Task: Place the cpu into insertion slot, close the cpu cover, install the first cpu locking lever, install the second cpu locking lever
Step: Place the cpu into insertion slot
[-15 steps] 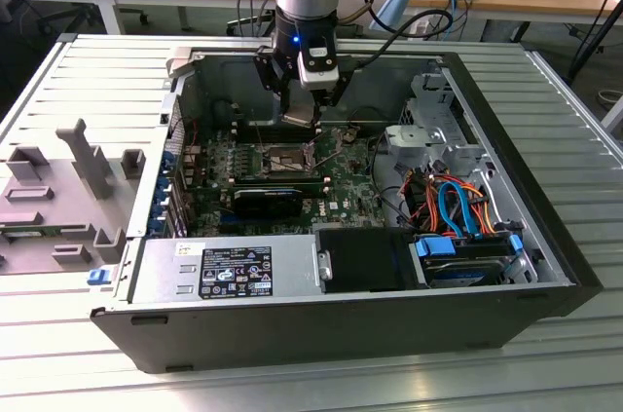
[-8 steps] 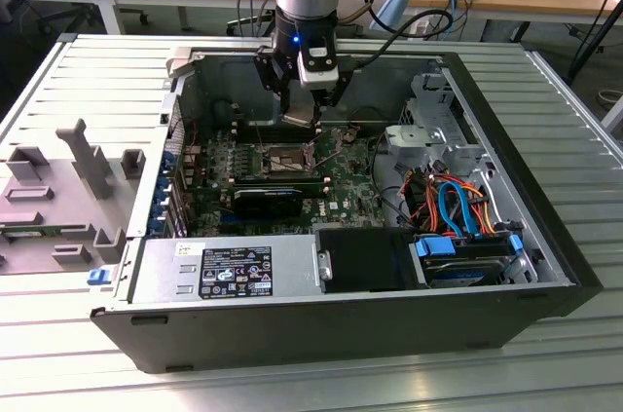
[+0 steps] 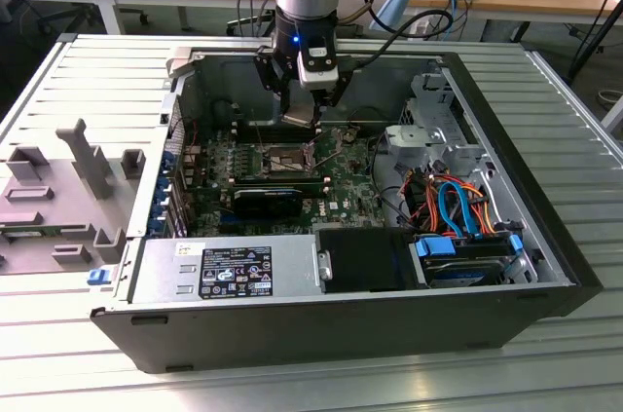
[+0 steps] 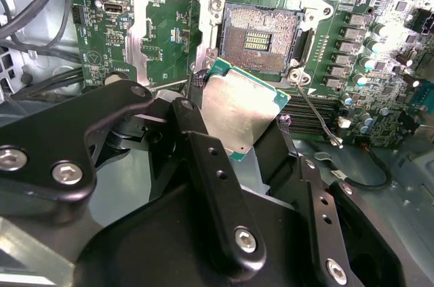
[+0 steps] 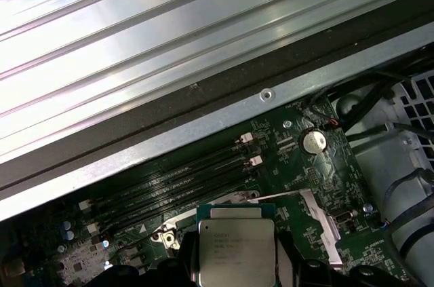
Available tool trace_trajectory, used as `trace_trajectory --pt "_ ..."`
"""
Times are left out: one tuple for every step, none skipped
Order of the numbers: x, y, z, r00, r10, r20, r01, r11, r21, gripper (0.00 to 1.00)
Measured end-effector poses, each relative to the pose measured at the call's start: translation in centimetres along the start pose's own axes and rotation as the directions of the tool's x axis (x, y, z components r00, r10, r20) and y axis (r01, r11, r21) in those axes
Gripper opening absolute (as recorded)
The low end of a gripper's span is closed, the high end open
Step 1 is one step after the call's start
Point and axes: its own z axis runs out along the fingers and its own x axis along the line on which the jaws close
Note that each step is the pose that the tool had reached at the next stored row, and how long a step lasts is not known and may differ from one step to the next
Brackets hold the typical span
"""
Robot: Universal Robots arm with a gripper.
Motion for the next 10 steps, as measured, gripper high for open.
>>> trace_trajectory --pt "0.00 0.00 0.00 1.0000 0.000 0.0000 0.000 1.0000 0.0001 0.55" --pt "0.00 0.00 0.00 1.0000 0.001 0.0002 -0.001 1.0000 0.0003 0.55" --pt "0.00 0.00 0.00 1.0000 0.001 0.0002 -0.001 1.0000 0.0004 0.55" --pt "0.00 0.00 0.00 1.0000 0.002 0.0003 -0.002 1.0000 0.0006 0.55" --pt "0.00 0.00 0.00 1.0000 0.002 0.0004 -0.002 1.0000 0.0008 0.55" --pt "0.00 0.00 0.00 1.0000 0.003 0.0005 -0.003 1.0000 0.0009 0.55" --pt "0.00 0.00 0.00 1.0000 0.004 0.0006 -0.004 1.0000 0.0010 0.55" --pt "0.00 0.00 0.00 1.0000 0.004 0.0007 -0.004 1.0000 0.0012 0.55" --pt "0.00 0.00 0.00 1.0000 0.004 0.0008 -0.004 1.0000 0.0013 0.55" --pt "0.00 0.00 0.00 1.0000 0.005 0.0008 -0.005 1.0000 0.0015 0.55"
